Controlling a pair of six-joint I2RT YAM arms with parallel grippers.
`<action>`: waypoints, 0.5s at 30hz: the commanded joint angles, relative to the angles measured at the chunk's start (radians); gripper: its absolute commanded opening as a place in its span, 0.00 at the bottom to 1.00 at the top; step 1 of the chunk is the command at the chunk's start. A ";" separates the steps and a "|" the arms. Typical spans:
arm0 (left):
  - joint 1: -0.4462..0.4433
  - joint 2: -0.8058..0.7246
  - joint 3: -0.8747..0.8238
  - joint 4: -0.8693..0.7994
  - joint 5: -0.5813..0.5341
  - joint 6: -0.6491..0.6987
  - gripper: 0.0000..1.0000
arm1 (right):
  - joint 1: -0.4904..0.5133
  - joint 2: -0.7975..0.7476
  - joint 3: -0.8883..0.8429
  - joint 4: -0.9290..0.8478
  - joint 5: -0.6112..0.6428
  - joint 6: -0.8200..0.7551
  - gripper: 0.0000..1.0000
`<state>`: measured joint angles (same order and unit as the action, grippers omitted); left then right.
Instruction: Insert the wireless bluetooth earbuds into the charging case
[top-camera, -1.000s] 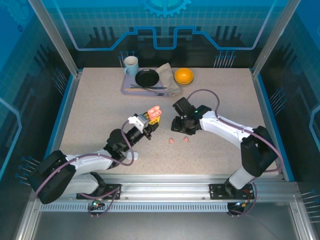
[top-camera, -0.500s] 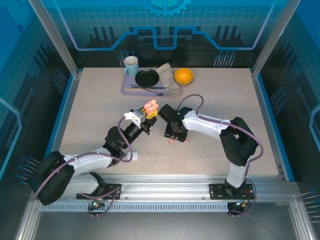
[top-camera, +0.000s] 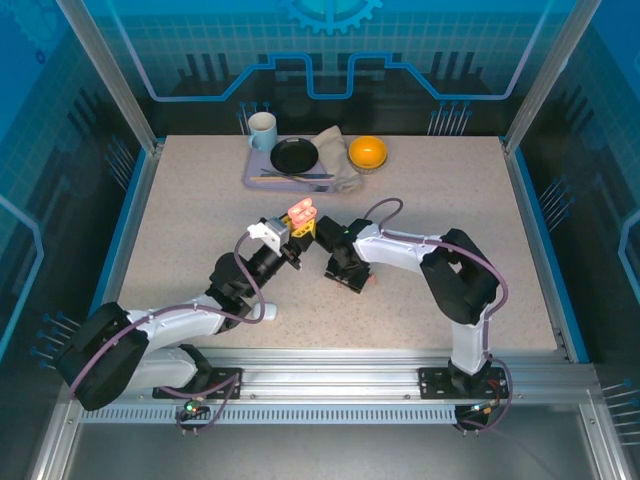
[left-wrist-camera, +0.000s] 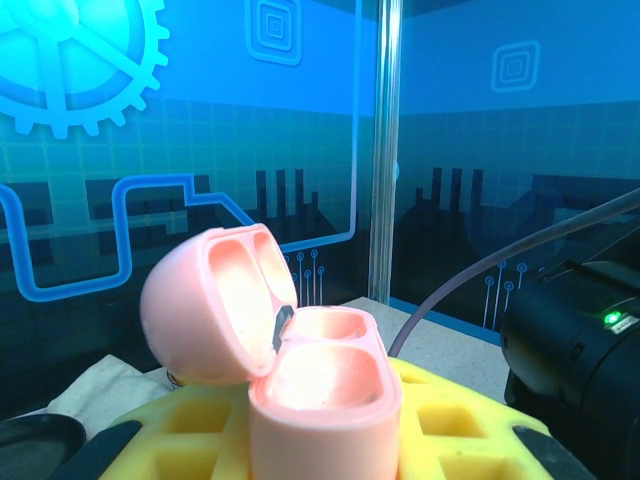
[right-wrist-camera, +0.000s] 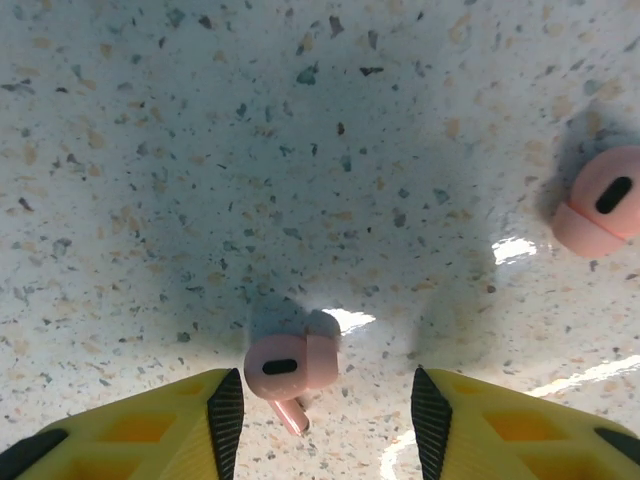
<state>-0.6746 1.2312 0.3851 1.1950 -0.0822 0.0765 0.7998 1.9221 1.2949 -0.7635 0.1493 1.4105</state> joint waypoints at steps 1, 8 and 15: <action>0.012 -0.026 0.032 0.038 0.008 -0.020 0.00 | 0.007 0.021 0.032 0.007 0.001 0.026 0.50; 0.012 -0.027 0.031 0.037 0.012 -0.027 0.00 | -0.006 0.027 0.022 0.027 0.001 0.029 0.47; 0.012 -0.027 0.032 0.033 0.012 -0.034 0.00 | -0.014 0.044 0.030 0.032 -0.006 0.030 0.45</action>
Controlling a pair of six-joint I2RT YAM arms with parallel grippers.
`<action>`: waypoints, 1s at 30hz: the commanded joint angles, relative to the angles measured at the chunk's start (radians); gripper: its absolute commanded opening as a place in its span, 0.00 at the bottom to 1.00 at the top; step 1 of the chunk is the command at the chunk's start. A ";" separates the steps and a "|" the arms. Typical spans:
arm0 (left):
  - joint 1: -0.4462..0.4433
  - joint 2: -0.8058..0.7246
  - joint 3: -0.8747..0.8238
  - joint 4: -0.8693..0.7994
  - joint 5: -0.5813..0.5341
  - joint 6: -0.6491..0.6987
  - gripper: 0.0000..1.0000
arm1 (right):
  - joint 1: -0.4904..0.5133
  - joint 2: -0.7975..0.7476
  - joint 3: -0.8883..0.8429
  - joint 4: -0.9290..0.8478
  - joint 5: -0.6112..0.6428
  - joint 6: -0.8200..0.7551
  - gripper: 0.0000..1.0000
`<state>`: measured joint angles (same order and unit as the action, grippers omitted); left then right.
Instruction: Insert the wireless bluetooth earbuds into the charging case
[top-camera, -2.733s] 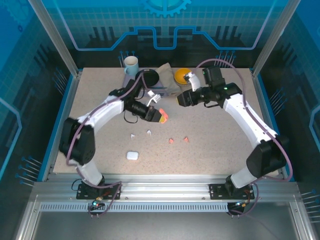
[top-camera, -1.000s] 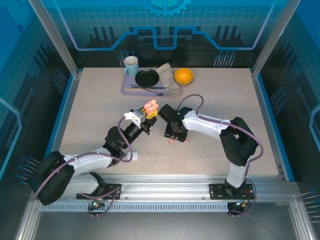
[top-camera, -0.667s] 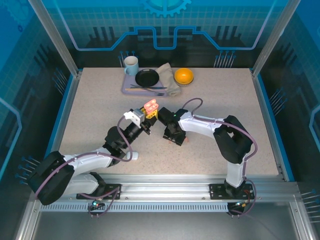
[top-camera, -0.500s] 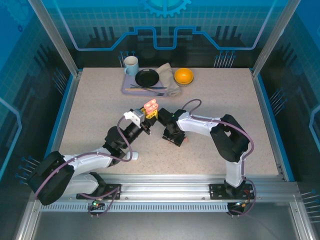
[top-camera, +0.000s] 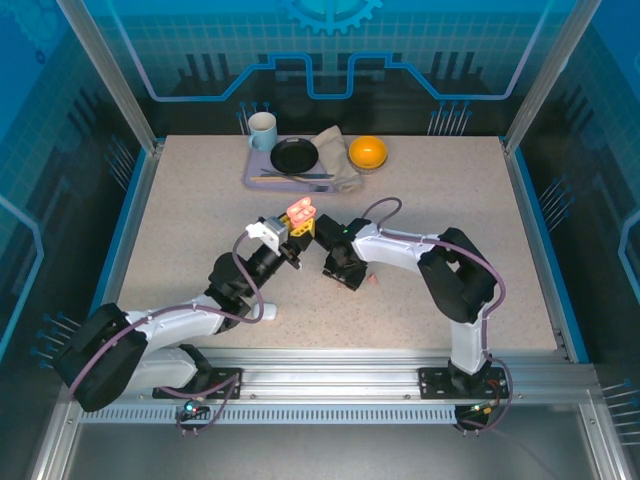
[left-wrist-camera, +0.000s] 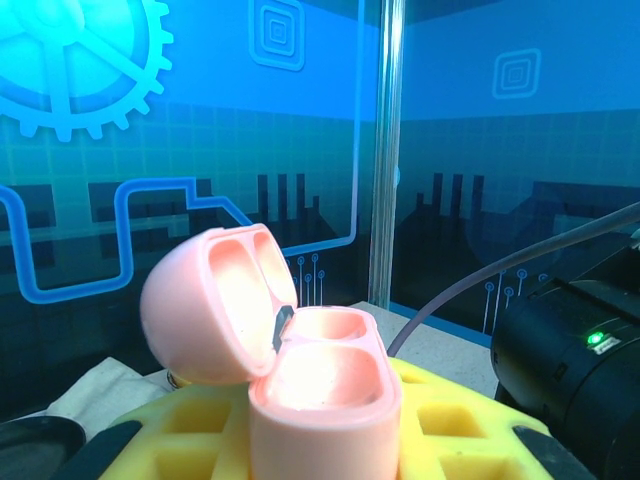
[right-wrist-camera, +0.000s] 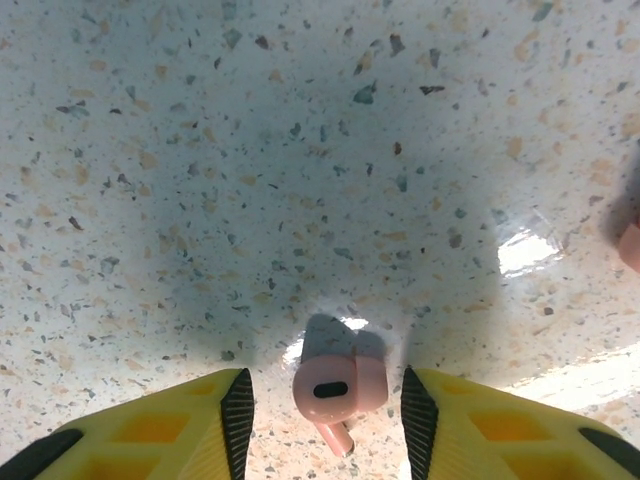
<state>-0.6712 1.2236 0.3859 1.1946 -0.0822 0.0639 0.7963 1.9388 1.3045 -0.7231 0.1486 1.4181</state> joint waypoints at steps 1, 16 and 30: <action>0.007 -0.018 0.031 0.034 0.011 -0.021 0.00 | -0.010 0.031 0.022 -0.009 -0.007 0.024 0.44; 0.007 -0.007 0.042 0.027 0.012 -0.030 0.00 | -0.019 0.047 0.033 -0.015 -0.003 -0.023 0.34; 0.008 -0.008 0.048 0.019 0.017 -0.033 0.00 | -0.020 0.069 0.043 -0.033 0.010 -0.077 0.33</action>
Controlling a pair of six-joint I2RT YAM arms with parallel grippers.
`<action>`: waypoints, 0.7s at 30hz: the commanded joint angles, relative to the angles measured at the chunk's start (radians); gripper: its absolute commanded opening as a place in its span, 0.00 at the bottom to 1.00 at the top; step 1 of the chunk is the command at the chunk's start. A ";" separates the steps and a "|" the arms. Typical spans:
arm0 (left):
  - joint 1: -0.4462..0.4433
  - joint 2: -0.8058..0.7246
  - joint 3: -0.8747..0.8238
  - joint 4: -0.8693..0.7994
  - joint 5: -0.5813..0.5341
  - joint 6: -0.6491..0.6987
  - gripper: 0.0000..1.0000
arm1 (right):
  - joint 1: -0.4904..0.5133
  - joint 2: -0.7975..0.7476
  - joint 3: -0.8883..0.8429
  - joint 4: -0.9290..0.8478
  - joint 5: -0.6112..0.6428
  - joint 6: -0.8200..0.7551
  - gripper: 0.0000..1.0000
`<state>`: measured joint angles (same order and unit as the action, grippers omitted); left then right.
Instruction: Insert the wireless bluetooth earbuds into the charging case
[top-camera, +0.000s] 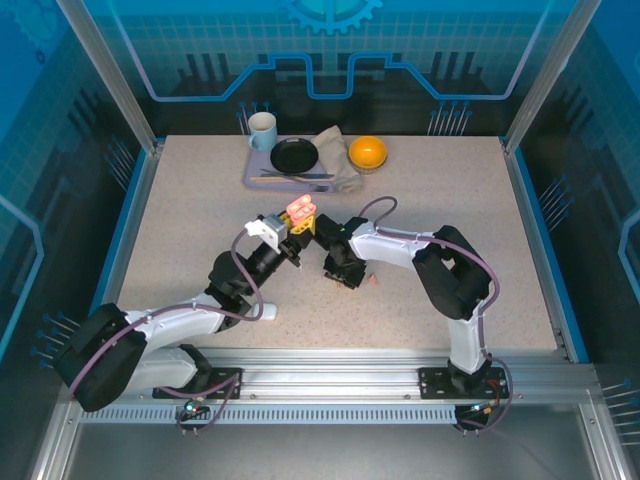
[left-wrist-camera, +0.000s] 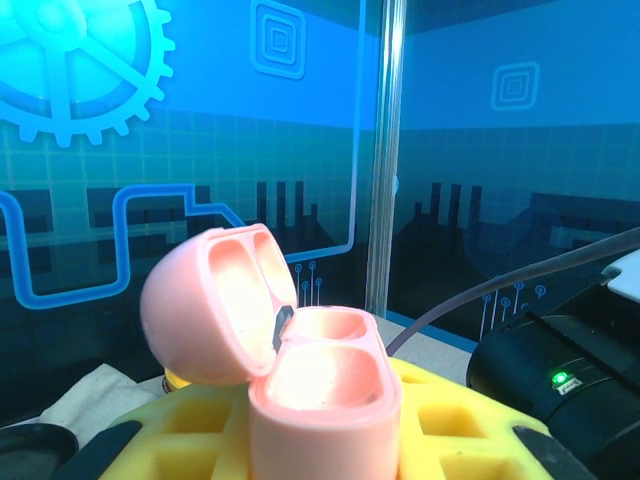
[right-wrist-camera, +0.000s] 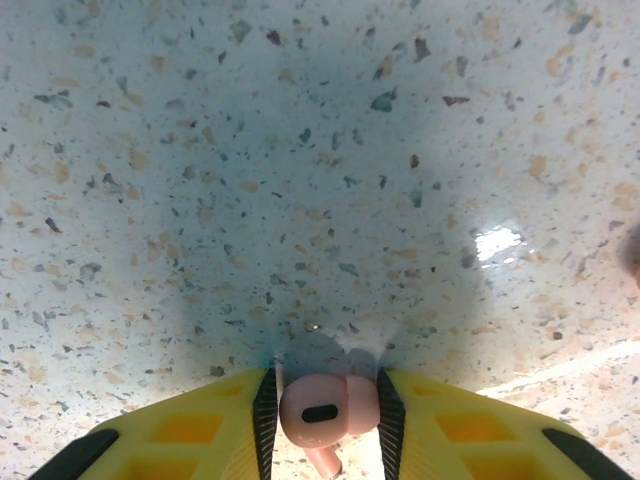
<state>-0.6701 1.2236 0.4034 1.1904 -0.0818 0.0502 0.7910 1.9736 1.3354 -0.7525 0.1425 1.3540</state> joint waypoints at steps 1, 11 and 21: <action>0.006 -0.009 0.031 0.020 0.017 -0.019 0.00 | -0.014 0.034 0.011 -0.004 0.016 -0.013 0.32; 0.007 -0.012 0.040 0.002 0.023 -0.022 0.00 | -0.014 -0.016 -0.008 0.010 0.053 -0.050 0.27; 0.007 -0.042 0.043 -0.037 0.020 -0.019 0.00 | -0.015 -0.183 -0.092 0.052 0.183 -0.143 0.27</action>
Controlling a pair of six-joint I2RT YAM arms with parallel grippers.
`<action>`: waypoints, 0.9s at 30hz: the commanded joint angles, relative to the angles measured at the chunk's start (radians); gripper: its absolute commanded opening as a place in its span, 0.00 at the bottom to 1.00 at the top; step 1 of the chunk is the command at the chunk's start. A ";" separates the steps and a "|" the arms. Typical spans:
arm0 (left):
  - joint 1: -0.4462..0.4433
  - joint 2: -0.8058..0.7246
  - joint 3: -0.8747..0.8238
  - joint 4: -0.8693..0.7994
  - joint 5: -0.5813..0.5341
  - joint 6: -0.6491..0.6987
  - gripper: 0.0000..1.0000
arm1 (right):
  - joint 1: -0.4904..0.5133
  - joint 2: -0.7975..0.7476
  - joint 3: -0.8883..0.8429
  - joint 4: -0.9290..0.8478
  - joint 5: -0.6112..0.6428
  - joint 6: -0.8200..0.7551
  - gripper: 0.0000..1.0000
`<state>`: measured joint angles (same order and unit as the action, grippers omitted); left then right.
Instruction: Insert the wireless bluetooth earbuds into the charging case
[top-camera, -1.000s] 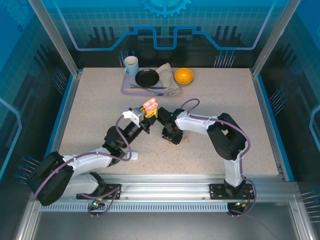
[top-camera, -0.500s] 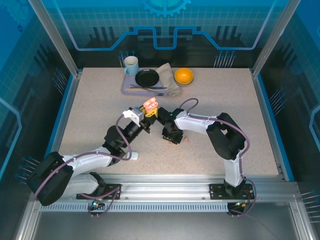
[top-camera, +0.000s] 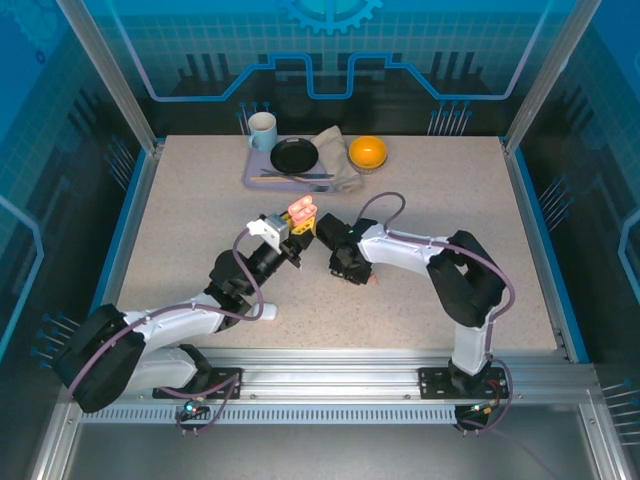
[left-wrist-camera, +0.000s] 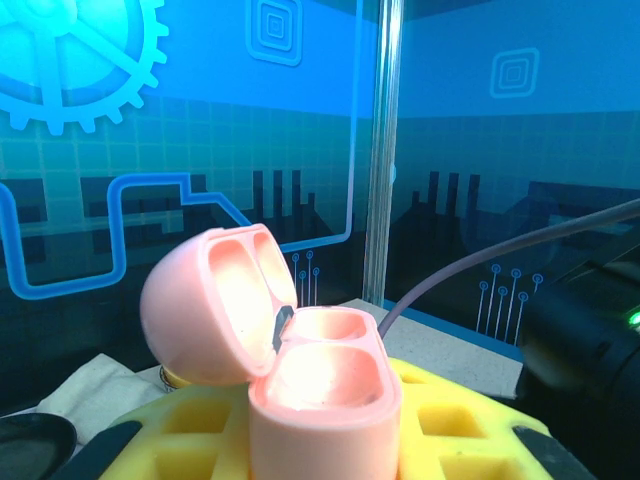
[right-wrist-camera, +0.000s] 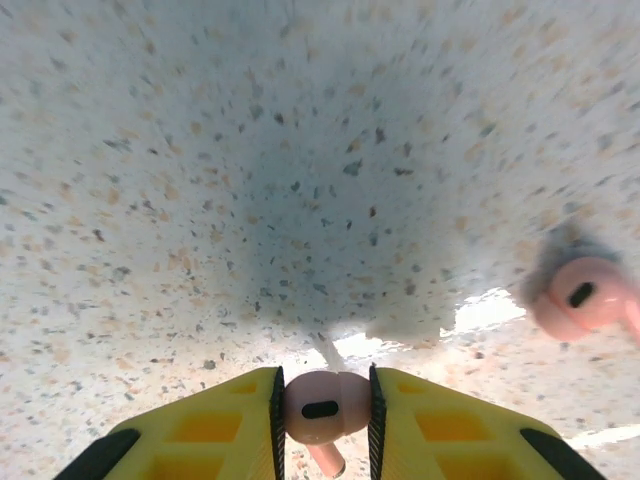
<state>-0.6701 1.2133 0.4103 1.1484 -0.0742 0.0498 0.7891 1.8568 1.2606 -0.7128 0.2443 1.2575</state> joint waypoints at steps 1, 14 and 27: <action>0.009 -0.035 0.037 -0.001 0.013 -0.018 0.00 | -0.013 -0.083 -0.023 0.012 0.097 -0.057 0.27; 0.010 -0.102 0.062 -0.116 0.016 0.005 0.00 | -0.056 -0.431 -0.110 0.086 0.255 -0.235 0.26; 0.009 -0.079 0.128 -0.188 0.064 -0.003 0.00 | -0.099 -0.691 -0.089 0.555 0.147 -0.609 0.27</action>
<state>-0.6693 1.1217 0.4915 0.9554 -0.0360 0.0505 0.6994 1.1889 1.1408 -0.3420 0.4458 0.7719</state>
